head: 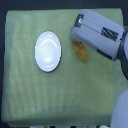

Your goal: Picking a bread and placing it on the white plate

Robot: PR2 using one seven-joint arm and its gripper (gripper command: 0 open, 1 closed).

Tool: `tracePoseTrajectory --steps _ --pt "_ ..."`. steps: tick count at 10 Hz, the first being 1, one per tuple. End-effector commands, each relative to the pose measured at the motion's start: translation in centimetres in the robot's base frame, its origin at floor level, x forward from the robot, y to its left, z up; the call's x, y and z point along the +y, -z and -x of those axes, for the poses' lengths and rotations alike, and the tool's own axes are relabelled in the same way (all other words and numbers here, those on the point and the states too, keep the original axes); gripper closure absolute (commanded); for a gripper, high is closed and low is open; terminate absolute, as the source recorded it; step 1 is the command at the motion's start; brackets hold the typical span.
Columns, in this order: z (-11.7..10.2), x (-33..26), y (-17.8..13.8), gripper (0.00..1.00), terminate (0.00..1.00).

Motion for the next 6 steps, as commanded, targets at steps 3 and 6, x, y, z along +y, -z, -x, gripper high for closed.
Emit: tracePoseTrajectory --steps 3,6 --pt "-1.1 -0.2 -4.3 1.00 0.00" --pt "-1.9 1.0 -9.3 1.00 0.00"
